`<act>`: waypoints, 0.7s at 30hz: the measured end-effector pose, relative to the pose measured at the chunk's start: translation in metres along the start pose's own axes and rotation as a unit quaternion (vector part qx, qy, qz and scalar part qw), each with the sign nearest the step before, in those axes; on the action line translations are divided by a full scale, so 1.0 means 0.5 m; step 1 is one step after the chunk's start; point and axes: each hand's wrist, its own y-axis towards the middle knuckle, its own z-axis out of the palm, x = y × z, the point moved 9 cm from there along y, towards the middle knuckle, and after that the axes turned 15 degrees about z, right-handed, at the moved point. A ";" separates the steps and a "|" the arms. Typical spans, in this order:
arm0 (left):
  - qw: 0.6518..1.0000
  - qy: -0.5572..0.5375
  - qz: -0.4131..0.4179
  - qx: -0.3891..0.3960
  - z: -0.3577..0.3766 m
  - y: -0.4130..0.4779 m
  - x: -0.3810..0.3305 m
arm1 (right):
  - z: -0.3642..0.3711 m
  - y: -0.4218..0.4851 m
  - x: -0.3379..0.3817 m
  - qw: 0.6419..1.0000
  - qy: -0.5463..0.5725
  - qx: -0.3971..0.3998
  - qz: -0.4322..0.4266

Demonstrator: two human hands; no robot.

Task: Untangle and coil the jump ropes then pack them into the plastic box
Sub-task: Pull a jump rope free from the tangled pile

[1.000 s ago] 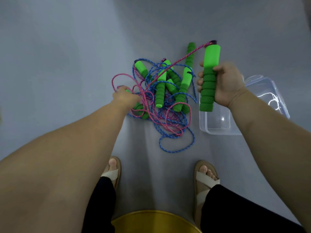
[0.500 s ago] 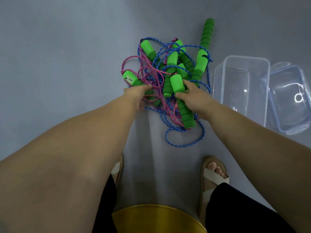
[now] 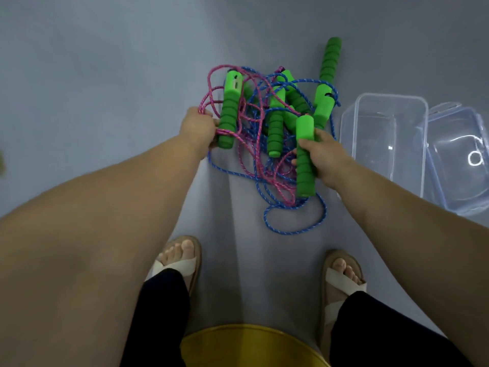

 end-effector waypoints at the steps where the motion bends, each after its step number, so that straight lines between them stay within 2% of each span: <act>1: 1.000 -0.008 -0.005 0.018 -0.007 -0.007 -0.009 | 0.002 -0.012 0.007 1.000 -0.023 0.001 -0.005; 7: 0.985 0.011 -0.024 0.171 -0.032 -0.108 -0.109 | 0.013 -0.123 0.072 0.997 -0.063 0.008 -0.033; 10: 0.971 -0.036 0.000 0.235 -0.033 -0.180 -0.189 | 0.024 -0.210 0.124 0.995 -0.043 0.042 -0.075; 13: 0.965 -0.110 0.065 0.231 -0.064 -0.253 -0.282 | 0.041 -0.309 0.150 0.988 0.043 0.121 -0.085; 17: 0.951 -0.149 0.158 0.220 -0.120 -0.357 -0.383 | 0.034 -0.440 0.163 0.961 0.129 0.231 -0.081; 21: 0.931 -0.220 0.174 0.234 -0.134 -0.468 -0.439 | -0.007 -0.546 0.163 0.935 0.151 0.288 -0.138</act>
